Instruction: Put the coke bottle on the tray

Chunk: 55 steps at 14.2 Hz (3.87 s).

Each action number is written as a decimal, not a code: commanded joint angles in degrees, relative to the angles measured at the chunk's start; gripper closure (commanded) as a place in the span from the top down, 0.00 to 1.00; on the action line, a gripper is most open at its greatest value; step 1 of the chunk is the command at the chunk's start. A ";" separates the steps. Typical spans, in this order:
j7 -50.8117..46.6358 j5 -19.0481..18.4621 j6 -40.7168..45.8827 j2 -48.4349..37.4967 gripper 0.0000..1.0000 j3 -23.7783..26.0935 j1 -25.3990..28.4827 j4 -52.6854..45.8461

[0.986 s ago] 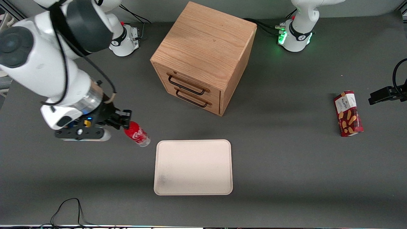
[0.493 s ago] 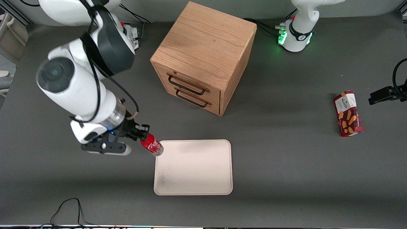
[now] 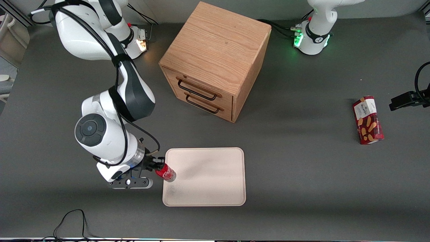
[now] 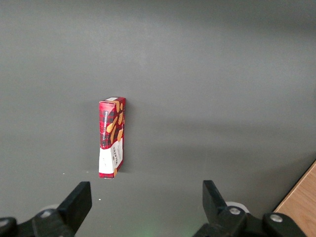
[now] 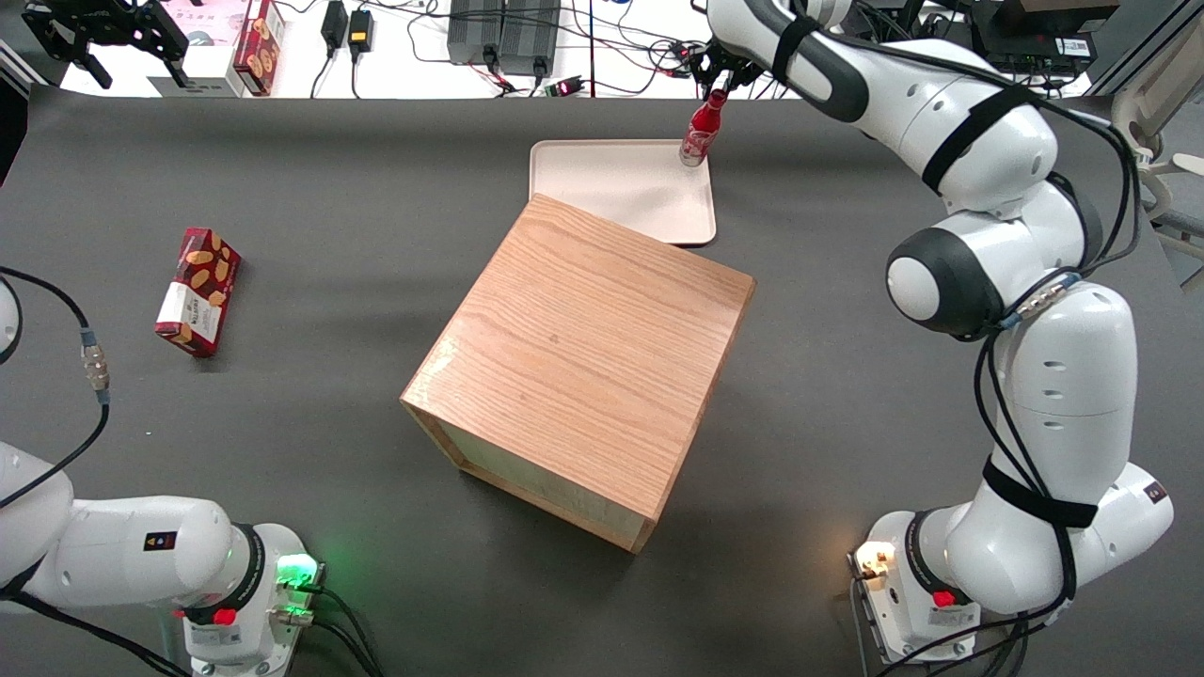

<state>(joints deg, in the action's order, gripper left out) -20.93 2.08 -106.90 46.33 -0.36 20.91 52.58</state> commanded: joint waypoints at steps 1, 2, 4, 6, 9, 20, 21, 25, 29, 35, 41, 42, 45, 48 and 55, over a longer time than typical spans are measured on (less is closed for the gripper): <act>1.68 1.00 -4.44 2.97 0.00 0.79 -0.26 -1.43; 1.77 1.00 -5.94 4.02 0.00 0.79 -0.26 -1.43; 3.16 1.00 -7.09 5.44 0.00 0.79 -0.34 -1.43; 4.40 1.00 -7.10 6.05 0.00 0.88 -0.95 -1.34; 6.07 1.00 -6.48 6.58 0.00 0.80 -1.05 -1.17; 7.40 0.74 -6.75 6.85 0.00 0.53 -1.40 -0.55; 6.96 0.74 -6.75 6.85 0.00 0.53 -1.40 -0.55; 6.69 0.74 -6.75 6.67 0.48 0.44 -1.40 -0.46; 6.60 0.65 -6.75 5.97 1.00 0.44 -1.57 0.33; 4.77 0.74 -4.30 2.90 1.00 0.53 -1.66 0.68; -9.63 0.39 15.55 -9.74 1.00 0.79 -1.40 1.38; -11.14 0.39 18.54 -12.72 1.00 0.79 -1.22 2.43; -10.72 0.30 23.65 -23.44 1.00 0.79 -1.83 8.39; -8.36 0.39 24.72 -34.60 1.00 0.97 -5.43 17.87; 8.10 1.44 23.49 -45.89 1.00 2.91 -19.93 29.60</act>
<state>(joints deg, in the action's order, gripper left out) -14.75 2.25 -81.28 2.63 1.69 3.33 78.48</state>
